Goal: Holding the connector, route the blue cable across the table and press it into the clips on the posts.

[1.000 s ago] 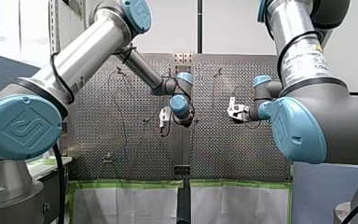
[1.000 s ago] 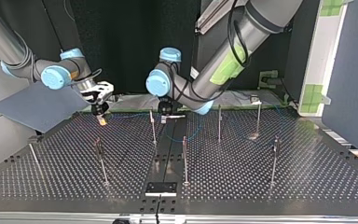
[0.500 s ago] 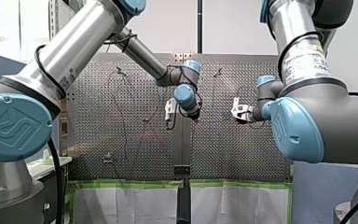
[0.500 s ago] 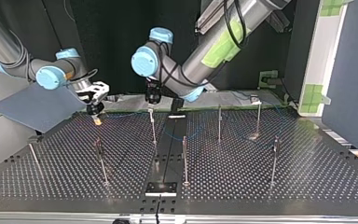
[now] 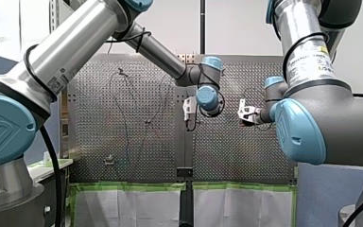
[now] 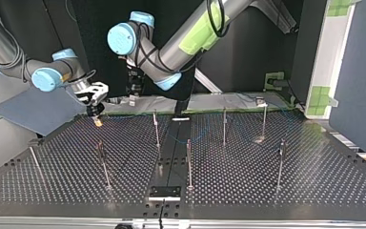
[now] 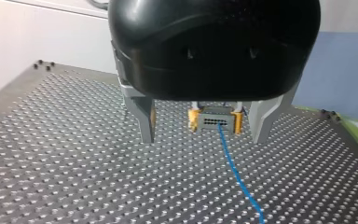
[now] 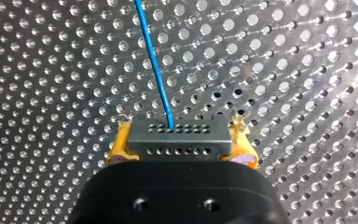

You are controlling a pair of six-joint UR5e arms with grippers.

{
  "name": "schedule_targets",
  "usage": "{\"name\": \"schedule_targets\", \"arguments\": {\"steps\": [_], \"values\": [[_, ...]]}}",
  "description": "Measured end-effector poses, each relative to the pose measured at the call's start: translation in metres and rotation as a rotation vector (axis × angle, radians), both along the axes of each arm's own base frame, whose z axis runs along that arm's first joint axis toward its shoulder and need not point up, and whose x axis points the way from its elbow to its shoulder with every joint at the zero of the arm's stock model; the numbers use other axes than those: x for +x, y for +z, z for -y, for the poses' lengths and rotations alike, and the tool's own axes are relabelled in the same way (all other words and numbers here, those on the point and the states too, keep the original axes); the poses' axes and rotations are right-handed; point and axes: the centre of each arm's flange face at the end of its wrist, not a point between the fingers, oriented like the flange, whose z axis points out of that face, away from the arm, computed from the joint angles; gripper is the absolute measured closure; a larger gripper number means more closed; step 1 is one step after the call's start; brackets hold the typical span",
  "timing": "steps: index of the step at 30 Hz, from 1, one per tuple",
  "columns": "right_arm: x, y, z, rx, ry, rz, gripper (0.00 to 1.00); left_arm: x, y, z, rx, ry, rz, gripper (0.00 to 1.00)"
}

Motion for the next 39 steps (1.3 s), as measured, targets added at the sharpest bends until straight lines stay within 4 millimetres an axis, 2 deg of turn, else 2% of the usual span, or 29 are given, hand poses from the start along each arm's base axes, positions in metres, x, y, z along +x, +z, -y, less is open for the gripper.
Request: {"name": "schedule_targets", "arguments": {"steps": [12,21,25,34,39], "values": [[-0.014,-0.001,0.002,0.015,-0.011,-0.022,1.0,0.012,-0.039,0.018,0.072,0.051,-0.072,0.02],[-0.016,-0.001,0.003,0.014,-0.014,-0.022,1.0,0.033,-0.066,0.032,0.075,0.069,-0.081,0.02],[-0.016,-0.001,0.003,0.014,-0.015,-0.021,1.0,0.044,-0.062,0.037,0.049,0.076,-0.062,0.02],[-0.016,-0.001,0.003,0.014,-0.017,-0.019,1.0,0.072,-0.028,0.047,-0.032,0.092,-0.002,0.02],[-0.016,-0.001,0.003,0.015,-0.017,-0.018,1.0,0.083,-0.036,0.052,-0.035,0.088,-0.009,0.02]]}}
